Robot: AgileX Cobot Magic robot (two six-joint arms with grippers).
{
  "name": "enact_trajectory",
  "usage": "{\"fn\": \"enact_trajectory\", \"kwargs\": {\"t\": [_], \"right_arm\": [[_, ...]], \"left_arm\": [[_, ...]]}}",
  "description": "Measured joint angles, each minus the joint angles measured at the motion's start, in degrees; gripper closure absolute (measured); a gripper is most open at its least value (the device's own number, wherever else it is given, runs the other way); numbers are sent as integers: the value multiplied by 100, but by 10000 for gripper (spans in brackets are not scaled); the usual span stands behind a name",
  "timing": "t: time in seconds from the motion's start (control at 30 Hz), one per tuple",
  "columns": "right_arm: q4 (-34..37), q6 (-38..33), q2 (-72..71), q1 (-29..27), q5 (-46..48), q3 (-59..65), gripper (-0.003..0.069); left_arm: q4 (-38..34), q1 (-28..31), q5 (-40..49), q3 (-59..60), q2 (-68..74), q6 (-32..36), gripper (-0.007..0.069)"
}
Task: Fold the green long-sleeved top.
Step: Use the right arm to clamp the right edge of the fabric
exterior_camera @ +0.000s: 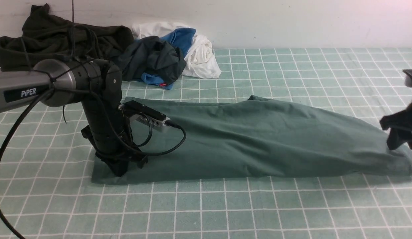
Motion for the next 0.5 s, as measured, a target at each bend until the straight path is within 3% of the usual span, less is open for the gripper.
{"fn": "enact_trajectory", "kwargs": {"t": [0.13,0.27,0.37,0.5], "right_arm": [[-5,21,369,-162,-259,22,214],[-15,21,629,-162,-406,22,174],[-26,71,646,-162,-428,10,171],[-26,80,640,-162,-428,10,251]], "left_arm": [[-35,0,-13,13,0,0,628],[-47,0,-13,13,0,0,628],[-47,0,-13,13,0,0,628],[-47,4,-13,13,0,0,628]]}}
